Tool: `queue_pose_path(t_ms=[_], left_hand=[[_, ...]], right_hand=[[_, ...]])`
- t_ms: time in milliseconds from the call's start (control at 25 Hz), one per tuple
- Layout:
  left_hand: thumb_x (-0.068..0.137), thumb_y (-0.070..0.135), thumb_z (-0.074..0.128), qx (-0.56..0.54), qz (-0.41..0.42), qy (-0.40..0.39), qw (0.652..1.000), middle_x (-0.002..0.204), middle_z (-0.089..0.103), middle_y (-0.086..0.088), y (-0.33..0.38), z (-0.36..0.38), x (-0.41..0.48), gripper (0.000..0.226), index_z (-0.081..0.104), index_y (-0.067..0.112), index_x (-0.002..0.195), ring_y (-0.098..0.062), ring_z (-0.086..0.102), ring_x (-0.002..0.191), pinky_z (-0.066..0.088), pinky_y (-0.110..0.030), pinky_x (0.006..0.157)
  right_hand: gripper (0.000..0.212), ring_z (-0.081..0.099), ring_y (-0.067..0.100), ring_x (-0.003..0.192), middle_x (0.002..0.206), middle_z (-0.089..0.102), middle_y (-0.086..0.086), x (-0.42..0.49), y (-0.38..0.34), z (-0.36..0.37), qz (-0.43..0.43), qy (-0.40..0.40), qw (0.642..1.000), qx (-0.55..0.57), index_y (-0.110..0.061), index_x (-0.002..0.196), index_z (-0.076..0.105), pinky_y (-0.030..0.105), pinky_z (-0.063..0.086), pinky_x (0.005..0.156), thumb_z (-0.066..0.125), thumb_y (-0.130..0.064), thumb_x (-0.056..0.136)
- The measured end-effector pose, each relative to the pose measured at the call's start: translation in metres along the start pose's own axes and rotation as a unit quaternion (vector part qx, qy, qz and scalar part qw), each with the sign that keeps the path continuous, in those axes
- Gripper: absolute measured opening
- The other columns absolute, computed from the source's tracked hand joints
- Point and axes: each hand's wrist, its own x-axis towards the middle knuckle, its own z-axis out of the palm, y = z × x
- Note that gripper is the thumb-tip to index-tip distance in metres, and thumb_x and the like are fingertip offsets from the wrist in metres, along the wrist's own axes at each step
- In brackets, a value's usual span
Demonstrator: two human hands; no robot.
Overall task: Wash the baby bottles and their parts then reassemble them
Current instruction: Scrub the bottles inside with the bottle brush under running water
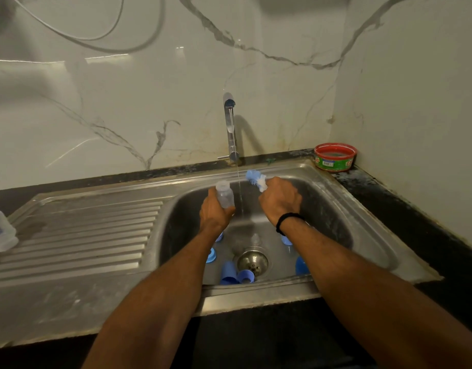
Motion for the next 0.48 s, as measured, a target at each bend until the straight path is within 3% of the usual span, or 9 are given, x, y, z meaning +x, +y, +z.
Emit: queue_pose_path(t_ms=[400, 480], left_hand=[[0.083, 0.015, 0.078, -0.017, -0.027, 0.026, 0.999, 0.129, 0.061, -0.012, 0.0015, -0.0025, -0.0028, 0.062, 0.047, 0.013, 0.136, -0.029, 0.059, 0.121, 0.045, -0.034, 0.096], [0.082, 0.015, 0.08, -0.015, -0.021, 0.032, 0.999, 0.133, 0.06, -0.012, -0.0001, -0.0035, -0.0029, 0.066, 0.046, 0.014, 0.138, -0.03, 0.058, 0.124, 0.045, -0.038, 0.101]], right_hand=[[0.023, 0.063, 0.02, 0.089, 0.1, 0.067, 0.004, -0.0012, -0.0012, 0.0046, -0.001, -0.002, 1.0, 0.01, -0.015, 0.111, 0.065, 0.03, 0.05, 0.072, 0.065, -0.028, 0.092], [0.024, 0.063, 0.02, 0.09, 0.101, 0.067, 0.004, -0.0009, -0.0007, 0.0048, 0.002, -0.001, 1.0, 0.012, -0.015, 0.112, 0.065, 0.029, 0.048, 0.071, 0.065, -0.028, 0.092]])
